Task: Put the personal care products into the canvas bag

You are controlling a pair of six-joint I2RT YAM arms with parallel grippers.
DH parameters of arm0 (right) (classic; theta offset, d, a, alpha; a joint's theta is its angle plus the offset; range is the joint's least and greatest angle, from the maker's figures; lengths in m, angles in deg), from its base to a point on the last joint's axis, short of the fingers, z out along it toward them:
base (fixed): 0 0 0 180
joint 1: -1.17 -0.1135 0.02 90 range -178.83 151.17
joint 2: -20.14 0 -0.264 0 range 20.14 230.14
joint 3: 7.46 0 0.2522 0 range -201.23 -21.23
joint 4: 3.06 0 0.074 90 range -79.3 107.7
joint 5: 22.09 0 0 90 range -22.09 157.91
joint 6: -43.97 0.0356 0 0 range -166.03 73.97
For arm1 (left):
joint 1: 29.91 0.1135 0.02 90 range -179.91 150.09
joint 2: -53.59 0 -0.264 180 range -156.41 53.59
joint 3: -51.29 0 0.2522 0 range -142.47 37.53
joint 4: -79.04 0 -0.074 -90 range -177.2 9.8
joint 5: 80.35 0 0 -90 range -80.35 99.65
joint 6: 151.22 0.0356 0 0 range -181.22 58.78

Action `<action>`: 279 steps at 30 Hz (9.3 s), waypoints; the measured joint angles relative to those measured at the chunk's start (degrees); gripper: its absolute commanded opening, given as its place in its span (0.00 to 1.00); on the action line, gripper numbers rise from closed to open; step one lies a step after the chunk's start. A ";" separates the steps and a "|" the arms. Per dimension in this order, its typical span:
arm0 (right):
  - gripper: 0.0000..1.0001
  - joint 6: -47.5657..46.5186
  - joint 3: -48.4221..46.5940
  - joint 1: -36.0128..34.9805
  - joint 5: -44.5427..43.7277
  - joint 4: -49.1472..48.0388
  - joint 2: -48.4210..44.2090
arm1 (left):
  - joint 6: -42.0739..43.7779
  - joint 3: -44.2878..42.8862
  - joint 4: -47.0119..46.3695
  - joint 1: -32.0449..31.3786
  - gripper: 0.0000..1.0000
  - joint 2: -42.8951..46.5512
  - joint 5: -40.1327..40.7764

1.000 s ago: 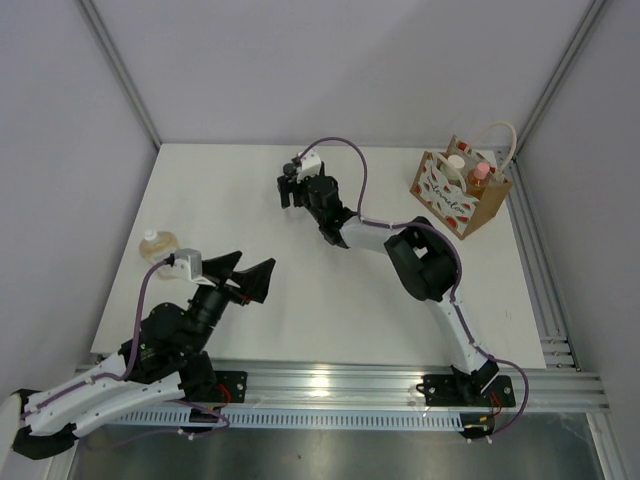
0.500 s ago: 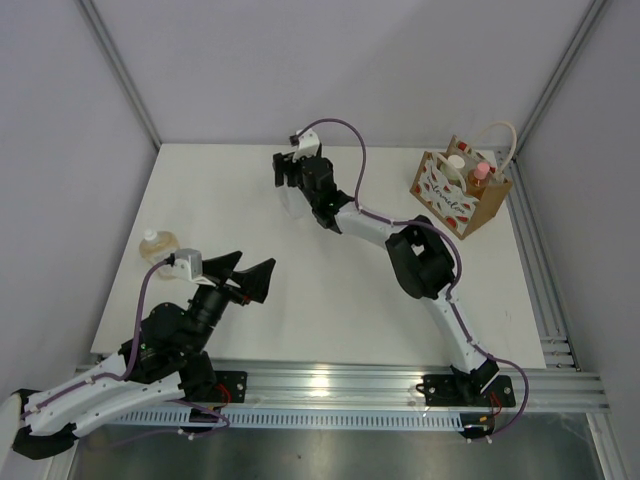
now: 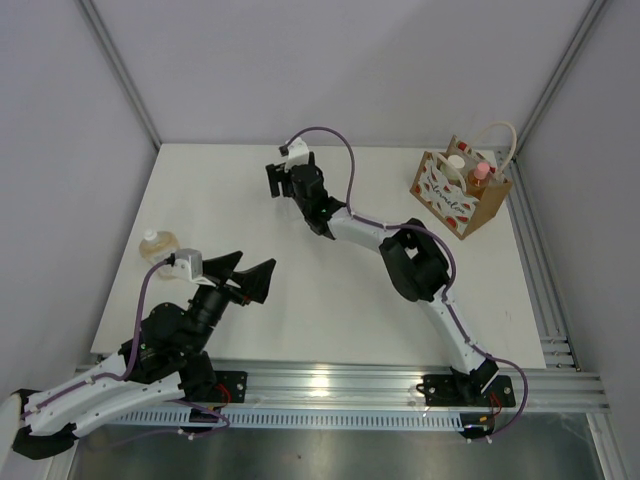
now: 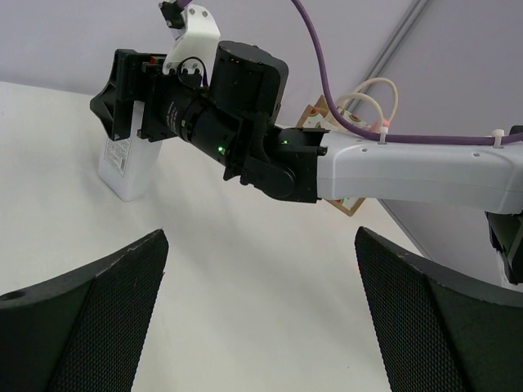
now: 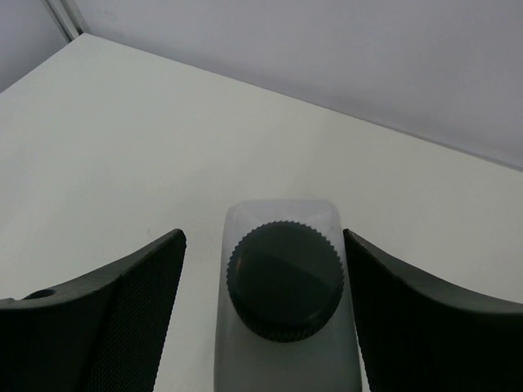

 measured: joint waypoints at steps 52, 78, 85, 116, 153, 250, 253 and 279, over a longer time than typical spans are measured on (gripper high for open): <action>0.00 -12.83 44.59 19.15 34.49 26.21 -47.47 | 0.00 0.02 -0.44 0.00 0.99 -3.13 1.36; 0.71 -7.06 48.63 15.93 30.97 17.40 -44.63 | 0.00 0.02 -0.44 0.00 0.99 -3.10 1.40; 0.69 -5.60 53.02 17.16 31.08 13.42 -45.33 | 0.00 0.02 -0.44 0.00 0.99 -3.10 1.40; 0.00 -16.24 28.41 30.16 27.58 22.43 -52.59 | 0.00 0.02 -0.44 0.00 0.99 -3.10 1.33; 0.00 -22.67 25.66 55.15 31.08 17.79 -43.60 | -0.39 -0.11 -0.48 0.00 0.99 -8.26 -0.55; 0.70 28.79 72.39 1.53 18.71 22.27 -82.66 | -18.53 -24.79 27.32 34.80 0.99 -26.23 5.73; 0.70 30.62 72.94 -0.44 21.14 19.89 -82.55 | -24.37 -26.43 32.59 45.86 0.98 -28.35 3.91; 0.72 29.97 75.56 -9.44 20.13 14.62 -83.08 | -63.14 -52.41 68.24 68.04 0.99 -70.07 0.37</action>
